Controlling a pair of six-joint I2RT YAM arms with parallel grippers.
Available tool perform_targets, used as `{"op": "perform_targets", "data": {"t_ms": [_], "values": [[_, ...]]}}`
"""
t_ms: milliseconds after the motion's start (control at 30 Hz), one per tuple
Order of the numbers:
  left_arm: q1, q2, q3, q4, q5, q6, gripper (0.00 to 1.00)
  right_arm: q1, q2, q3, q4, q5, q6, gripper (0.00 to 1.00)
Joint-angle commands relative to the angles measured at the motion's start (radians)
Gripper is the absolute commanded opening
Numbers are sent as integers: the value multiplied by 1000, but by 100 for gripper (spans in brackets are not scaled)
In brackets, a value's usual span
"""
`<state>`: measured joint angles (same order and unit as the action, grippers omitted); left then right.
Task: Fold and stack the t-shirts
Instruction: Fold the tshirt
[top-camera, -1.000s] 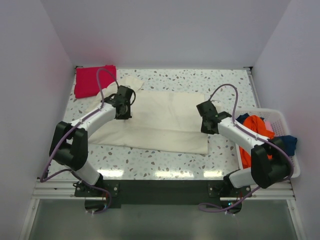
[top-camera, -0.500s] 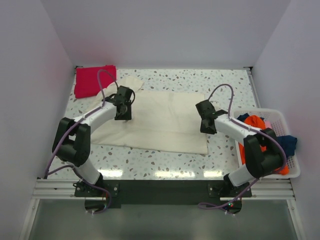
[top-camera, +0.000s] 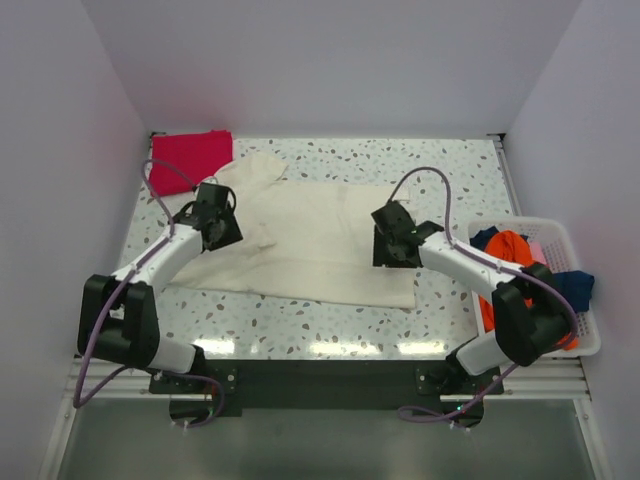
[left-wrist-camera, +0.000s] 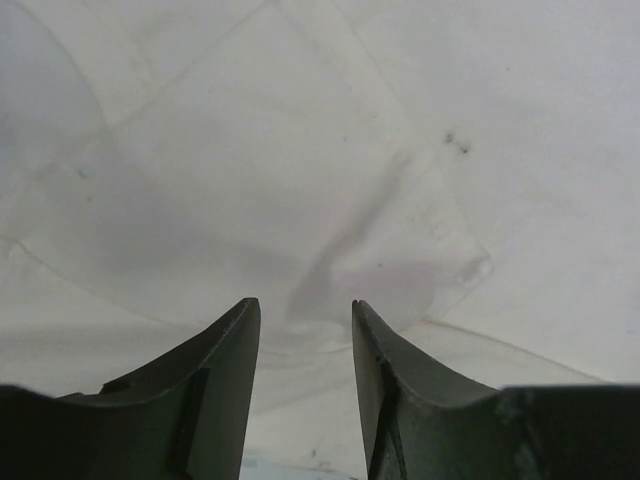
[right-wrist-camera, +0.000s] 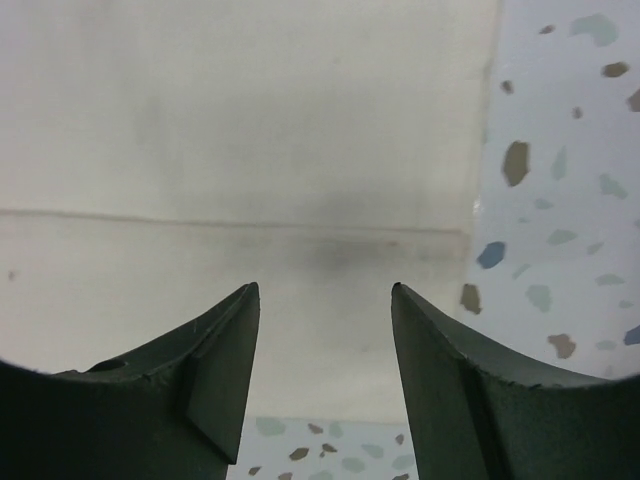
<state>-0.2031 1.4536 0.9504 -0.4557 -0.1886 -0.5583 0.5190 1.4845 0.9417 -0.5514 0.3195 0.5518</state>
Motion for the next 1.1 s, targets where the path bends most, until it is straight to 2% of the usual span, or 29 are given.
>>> {"op": "perform_targets", "data": {"t_ms": [0, 200, 367, 567, 933, 1067], "values": [[5, -62, -94, 52, 2, -145, 43, 122, -1, 9, 11, -37, 63, 59], [14, -99, -254, 126, 14, -244, 38, 223, 34, -52, 54, -49, 132, 58], [16, -114, -321, 155, -40, -296, 37, 228, 40, -121, 88, -66, 165, 58], [14, -121, -423, 167, -22, -360, 36, 227, 40, -184, 68, -39, 189, 58], [11, -263, -556, 143, 38, -397, 36, 128, -70, -259, -2, -46, 148, 58], [-7, -303, -569, 141, 78, -394, 42, 75, -93, -268, -15, -69, 112, 58]]}}
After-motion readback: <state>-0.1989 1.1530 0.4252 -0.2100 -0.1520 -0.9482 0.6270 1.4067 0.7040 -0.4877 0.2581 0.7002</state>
